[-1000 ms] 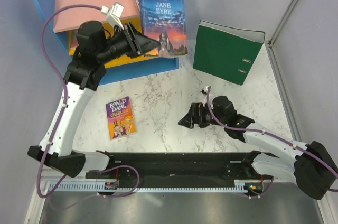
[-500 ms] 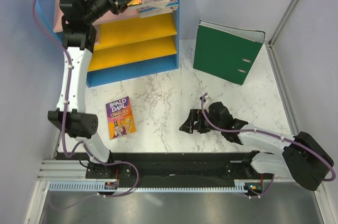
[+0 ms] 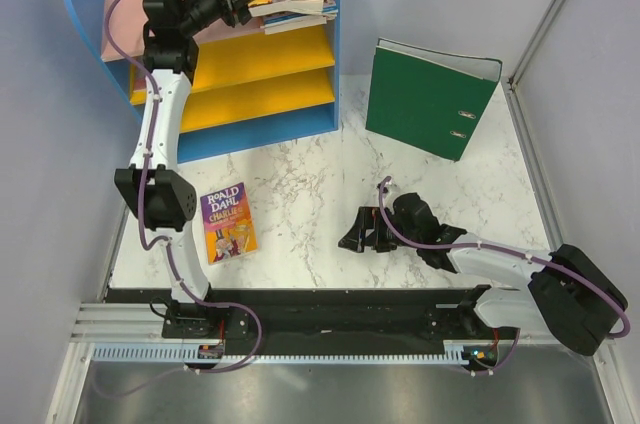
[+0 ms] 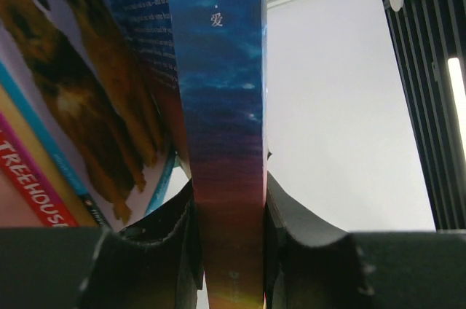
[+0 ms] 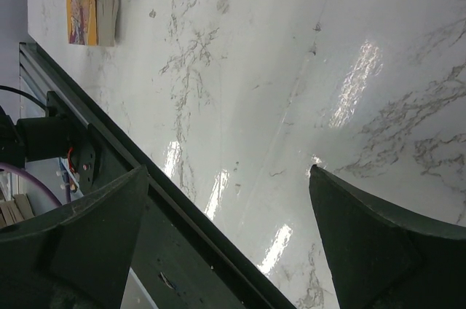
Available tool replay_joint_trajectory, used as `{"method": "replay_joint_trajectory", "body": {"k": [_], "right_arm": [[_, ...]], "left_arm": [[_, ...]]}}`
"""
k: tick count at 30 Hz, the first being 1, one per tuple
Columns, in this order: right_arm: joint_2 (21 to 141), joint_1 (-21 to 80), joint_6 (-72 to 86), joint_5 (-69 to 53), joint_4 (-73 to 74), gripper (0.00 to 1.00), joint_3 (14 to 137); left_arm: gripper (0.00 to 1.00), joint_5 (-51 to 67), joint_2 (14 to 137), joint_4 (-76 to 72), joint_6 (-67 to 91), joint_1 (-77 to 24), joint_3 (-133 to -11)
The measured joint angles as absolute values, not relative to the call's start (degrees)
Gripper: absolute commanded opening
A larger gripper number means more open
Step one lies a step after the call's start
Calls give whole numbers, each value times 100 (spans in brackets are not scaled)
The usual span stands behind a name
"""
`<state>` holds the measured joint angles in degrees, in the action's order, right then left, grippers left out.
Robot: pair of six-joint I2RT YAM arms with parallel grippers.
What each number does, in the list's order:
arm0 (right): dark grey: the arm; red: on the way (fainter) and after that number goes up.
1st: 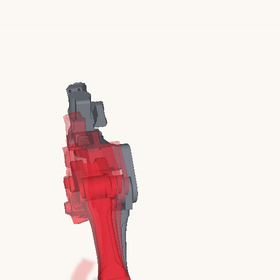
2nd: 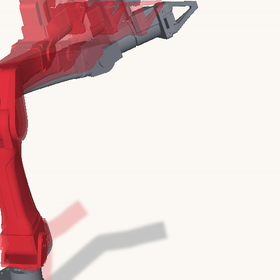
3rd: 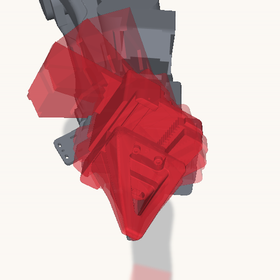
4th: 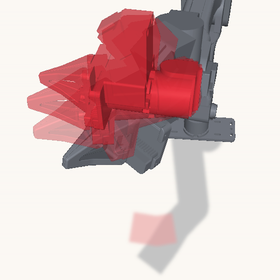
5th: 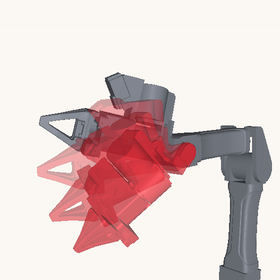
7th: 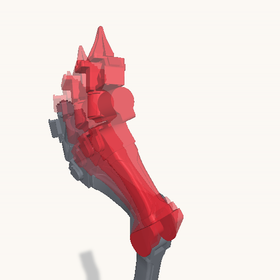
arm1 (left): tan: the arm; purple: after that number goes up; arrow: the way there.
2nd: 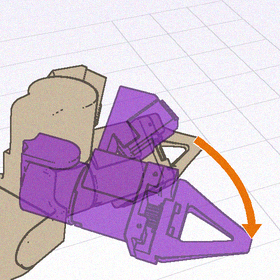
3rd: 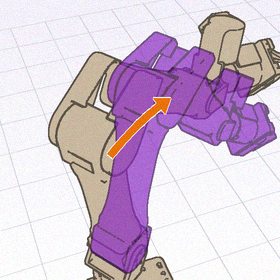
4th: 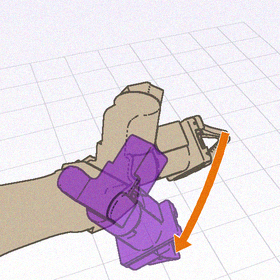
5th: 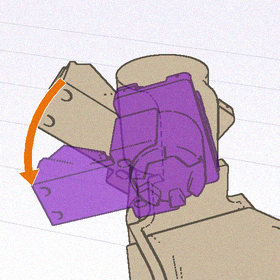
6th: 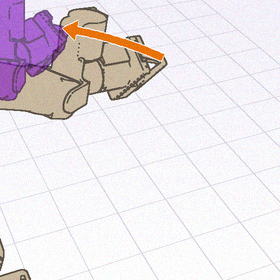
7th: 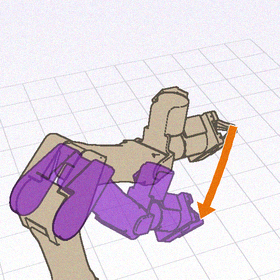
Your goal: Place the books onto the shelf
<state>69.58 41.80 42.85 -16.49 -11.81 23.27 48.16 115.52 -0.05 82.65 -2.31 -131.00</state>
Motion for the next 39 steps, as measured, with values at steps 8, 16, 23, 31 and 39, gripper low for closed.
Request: {"method": "replay_joint_trajectory", "body": {"k": [8,16,23,31,39], "right_arm": [[7028,4180,4287,-1664,-1253,98,2327],[7109,4180,4327,-1673,-1258,98,2327],[7126,4180,4327,-1684,-1286,98,2327],[7126,4180,4327,-1686,-1288,98,2327],[7126,4180,4329,-1684,-1288,98,2327]], "left_arm": [[2,4814,11660,34,8311,-226,-13312],[35,4788,11760,294,8305,-239,-13537],[53,4654,11793,552,8276,-268,-13614],[57,4663,11926,768,8158,-276,-13926],[64,4672,11926,1240,7795,-276,-13976]]}}
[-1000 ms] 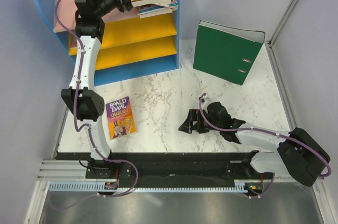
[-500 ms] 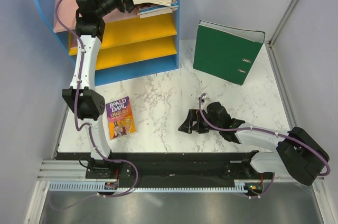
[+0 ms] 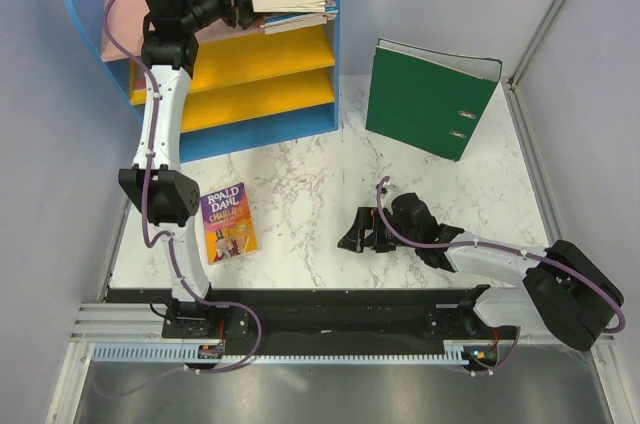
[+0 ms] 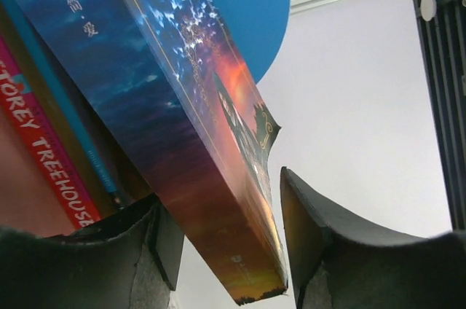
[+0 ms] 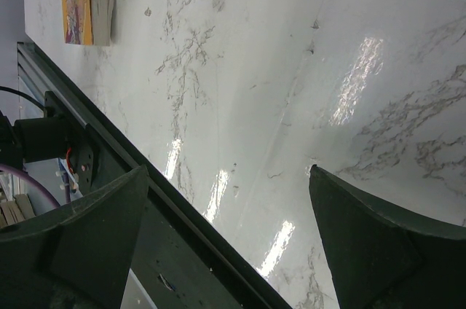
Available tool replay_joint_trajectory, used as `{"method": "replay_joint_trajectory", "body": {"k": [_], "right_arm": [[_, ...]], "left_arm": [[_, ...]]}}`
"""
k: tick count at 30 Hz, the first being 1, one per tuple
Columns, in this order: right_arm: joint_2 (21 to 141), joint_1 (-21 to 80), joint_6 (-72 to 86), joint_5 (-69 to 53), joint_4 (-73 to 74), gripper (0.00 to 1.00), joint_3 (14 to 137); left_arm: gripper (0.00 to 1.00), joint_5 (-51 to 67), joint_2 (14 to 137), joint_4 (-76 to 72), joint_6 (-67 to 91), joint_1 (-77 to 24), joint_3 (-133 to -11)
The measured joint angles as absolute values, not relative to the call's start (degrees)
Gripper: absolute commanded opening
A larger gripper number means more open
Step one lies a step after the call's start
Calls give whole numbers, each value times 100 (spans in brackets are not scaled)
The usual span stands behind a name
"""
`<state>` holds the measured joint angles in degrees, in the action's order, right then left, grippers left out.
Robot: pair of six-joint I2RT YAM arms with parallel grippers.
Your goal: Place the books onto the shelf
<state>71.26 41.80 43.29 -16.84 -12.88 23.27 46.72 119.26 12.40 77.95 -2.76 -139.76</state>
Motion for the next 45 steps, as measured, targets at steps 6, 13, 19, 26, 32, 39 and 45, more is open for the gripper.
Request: {"method": "replay_joint_trajectory", "body": {"k": [6,13,19,26,32,39,45], "right_arm": [[7126,4180,4329,-1684,-1288,98,2327],[7126,4180,4329,-1684,-1288,98,2327],[7126,4180,4329,-1686,-1288,98,2327],[7126,4180,4329,-1691,-1291,98,2327],[7133,4180,4331,-1710,-1297,98,2327],[7212,4180,4346,-1730,-1323,98,2327],[7225,4180,4364,-1732,-1330,98,2327]], "left_arm": [[75,4707,11896,1496,7540,-276,-13963],[69,4713,11664,1767,7314,-276,-13791],[51,4703,11408,2078,7022,-274,-13557],[2,4720,11185,2517,6705,-231,-13369],[2,4759,11096,2705,6685,-224,-13166],[2,4873,11096,2600,6840,-246,-13166],[2,4965,11098,2405,7089,-408,-13211]]}}
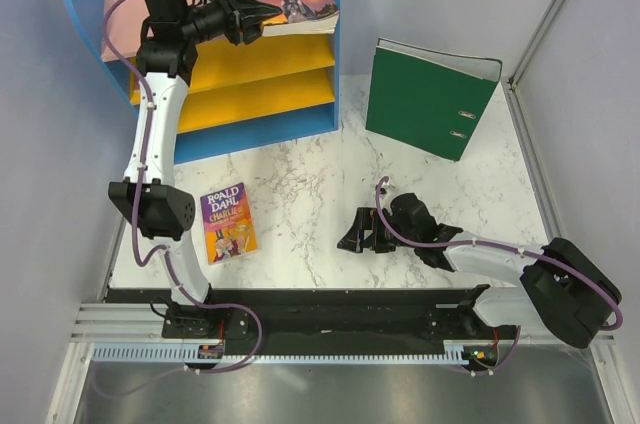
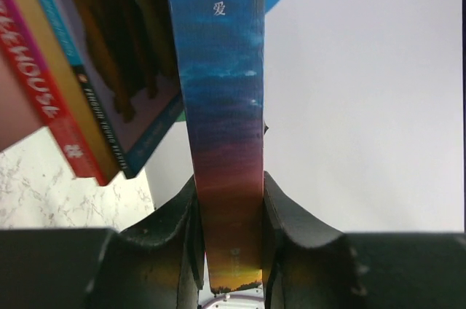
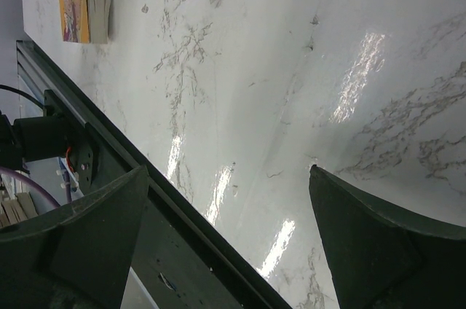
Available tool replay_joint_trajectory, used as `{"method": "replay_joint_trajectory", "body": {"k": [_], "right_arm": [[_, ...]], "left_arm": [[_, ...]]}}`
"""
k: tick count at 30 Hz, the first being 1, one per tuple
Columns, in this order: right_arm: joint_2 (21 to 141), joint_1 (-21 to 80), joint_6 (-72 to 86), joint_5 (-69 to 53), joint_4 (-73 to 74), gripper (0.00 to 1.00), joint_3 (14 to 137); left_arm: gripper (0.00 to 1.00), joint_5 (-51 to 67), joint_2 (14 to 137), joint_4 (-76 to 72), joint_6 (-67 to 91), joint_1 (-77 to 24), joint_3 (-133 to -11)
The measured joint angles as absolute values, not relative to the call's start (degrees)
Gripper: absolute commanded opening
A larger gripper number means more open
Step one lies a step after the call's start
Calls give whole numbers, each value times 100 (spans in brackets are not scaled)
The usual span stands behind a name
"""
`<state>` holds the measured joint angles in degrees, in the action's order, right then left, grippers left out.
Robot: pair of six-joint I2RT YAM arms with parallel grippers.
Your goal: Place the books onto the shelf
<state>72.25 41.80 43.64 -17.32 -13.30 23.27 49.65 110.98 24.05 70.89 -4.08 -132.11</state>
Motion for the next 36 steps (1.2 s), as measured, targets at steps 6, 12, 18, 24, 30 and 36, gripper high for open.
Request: {"method": "replay_joint_trajectory", "body": {"k": [6,12,18,24,30,36], "right_arm": [[7236,4180,4370,-1732,-1332,98,2327],[7251,4180,4370,-1734,-1332,98,2327],[7251,4180,4370,-1752,-1332,98,2327],[7251,4180,4370,-1767,-1332,98,2327],[7253,4180,4368,-1772,-1332,98,2327],[7262,4180,4370,-1772,-1332,98,2327]], "left_arm": [[32,5004,11083,2300,7091,-650,-13026],[60,4980,10982,2152,7091,-646,-12689],[75,4960,10742,1931,7089,-650,-12519],[75,4965,10490,1870,7085,-650,-12202],[75,4989,10363,1806,7061,-650,-11911],[67,5089,10202,1732,6991,-648,-11577]]}}
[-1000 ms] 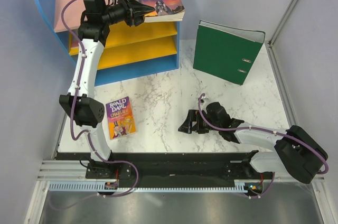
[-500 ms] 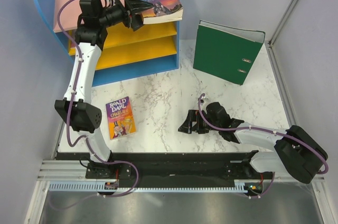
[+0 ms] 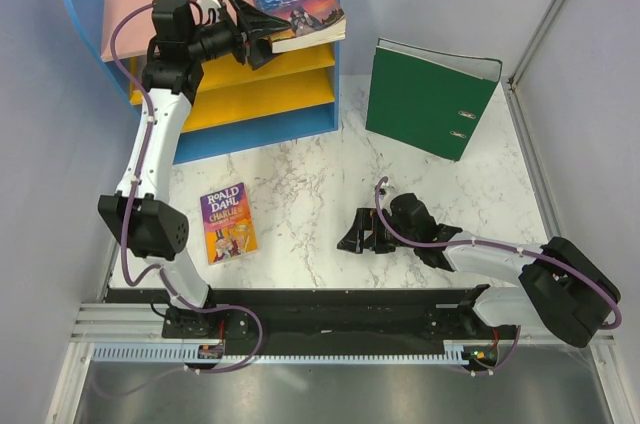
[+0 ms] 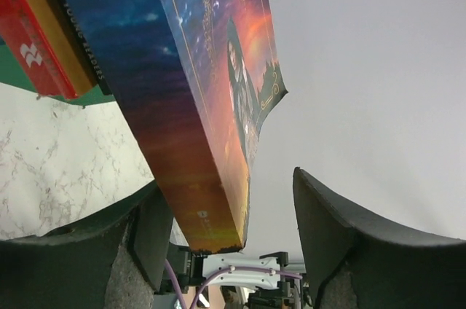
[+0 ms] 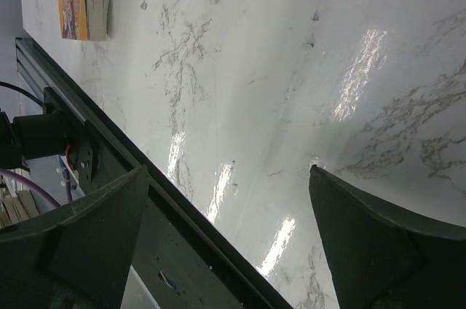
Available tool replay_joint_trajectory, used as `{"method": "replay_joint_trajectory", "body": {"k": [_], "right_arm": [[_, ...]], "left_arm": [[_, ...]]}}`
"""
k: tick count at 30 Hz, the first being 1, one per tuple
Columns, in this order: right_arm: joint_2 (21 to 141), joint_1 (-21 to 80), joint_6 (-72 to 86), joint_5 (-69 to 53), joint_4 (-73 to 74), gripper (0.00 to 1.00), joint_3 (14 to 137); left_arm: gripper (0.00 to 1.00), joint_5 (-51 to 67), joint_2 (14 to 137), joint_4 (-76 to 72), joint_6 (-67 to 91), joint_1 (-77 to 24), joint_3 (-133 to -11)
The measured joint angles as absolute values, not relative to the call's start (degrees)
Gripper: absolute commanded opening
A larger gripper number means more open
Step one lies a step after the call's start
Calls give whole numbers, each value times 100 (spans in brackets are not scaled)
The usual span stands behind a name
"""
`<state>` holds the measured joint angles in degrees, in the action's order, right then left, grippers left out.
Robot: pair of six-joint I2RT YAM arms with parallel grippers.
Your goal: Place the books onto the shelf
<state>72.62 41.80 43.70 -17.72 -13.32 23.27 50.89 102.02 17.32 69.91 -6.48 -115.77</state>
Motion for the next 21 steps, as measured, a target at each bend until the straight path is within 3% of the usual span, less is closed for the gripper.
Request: {"method": "replay_joint_trajectory", "body": {"k": [5,12,15,19,21], "right_arm": [[7262,4180,4368,-1772,-1332,98,2327],[7262,4180,4368,-1772,-1332,98,2327],[7262,4180,4370,-1772,-1332,98,2327],[7262,4180,4370,-1772,-1332,98,2327],[7262,4180,4370,-1772,-1332,98,2327]], "left_arm": [[56,5146,10031,1723,6908,-650,-11351],[50,5122,9819,1763,6716,-646,-11089],[41,5105,9756,1778,6643,-646,-11037],[20,5092,9701,1868,6602,-646,-10971],[16,5089,9692,1935,6589,-646,-10947]]}}
